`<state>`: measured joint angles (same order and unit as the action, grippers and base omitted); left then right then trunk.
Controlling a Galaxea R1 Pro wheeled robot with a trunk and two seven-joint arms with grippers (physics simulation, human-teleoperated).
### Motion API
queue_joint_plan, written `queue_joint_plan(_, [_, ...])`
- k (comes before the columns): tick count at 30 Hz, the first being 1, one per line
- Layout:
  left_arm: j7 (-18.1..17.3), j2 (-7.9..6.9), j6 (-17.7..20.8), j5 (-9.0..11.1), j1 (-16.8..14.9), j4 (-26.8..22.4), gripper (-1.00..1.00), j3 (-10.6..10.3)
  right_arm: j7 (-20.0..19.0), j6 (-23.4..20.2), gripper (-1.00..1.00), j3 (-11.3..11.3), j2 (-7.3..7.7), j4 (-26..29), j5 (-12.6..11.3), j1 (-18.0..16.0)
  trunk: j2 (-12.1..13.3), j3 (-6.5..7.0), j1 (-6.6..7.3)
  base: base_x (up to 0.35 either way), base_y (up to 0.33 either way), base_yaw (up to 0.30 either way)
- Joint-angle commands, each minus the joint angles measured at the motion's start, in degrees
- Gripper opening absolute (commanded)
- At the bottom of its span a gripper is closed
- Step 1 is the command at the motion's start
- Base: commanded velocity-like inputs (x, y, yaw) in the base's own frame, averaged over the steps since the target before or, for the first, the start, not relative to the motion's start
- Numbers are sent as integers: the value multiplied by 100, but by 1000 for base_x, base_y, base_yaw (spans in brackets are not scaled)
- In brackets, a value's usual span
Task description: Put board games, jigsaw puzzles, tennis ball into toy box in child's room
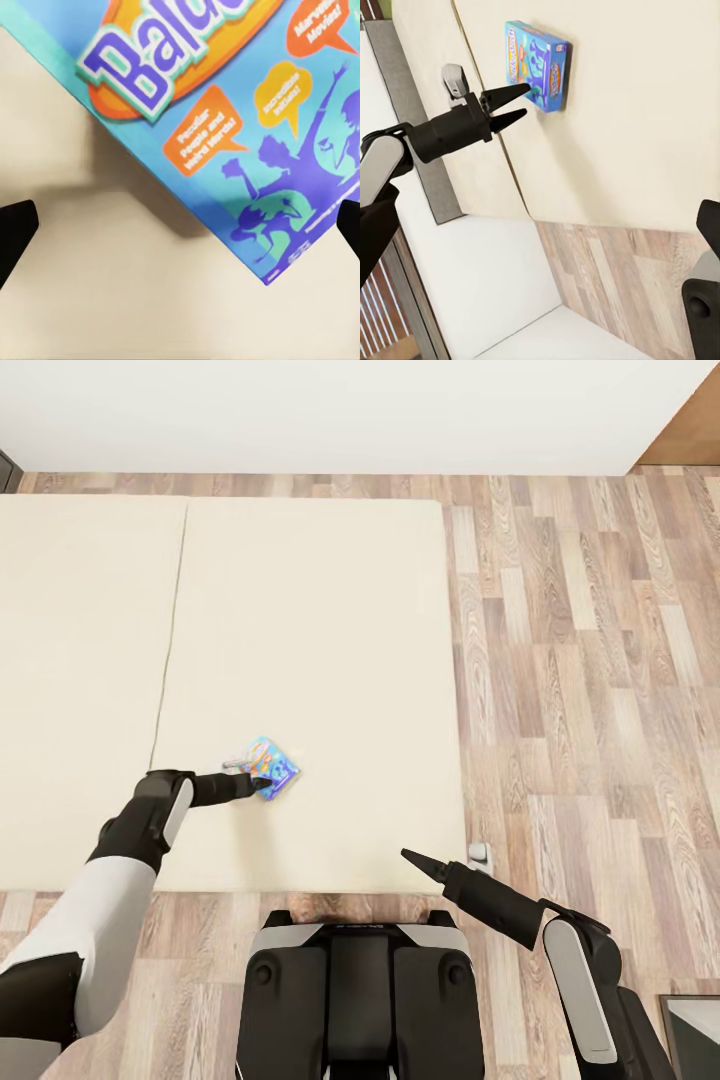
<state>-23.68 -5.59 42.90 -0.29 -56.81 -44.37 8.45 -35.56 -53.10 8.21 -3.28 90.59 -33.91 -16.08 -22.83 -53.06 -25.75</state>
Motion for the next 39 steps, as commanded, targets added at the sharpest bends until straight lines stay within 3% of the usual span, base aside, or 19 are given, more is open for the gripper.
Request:
queue_joint_plan(1, [-25,2,52,-5,-3,-5,100,17,-30,-33,100,14,-6,2,16,-2,-9,-6,-3,0,0,0])
queue_joint_plan(29, [48,86,61,18,-457,25,100,31,-30,-25,100,14,-6,2,16,0,-9,-6,-3,0,0,0])
queue_joint_plan(39, [55,451,43,-5,-470,25,100,18,-30,-25,100,14,-6,2,16,7,-9,-6,-3,0,0,0])
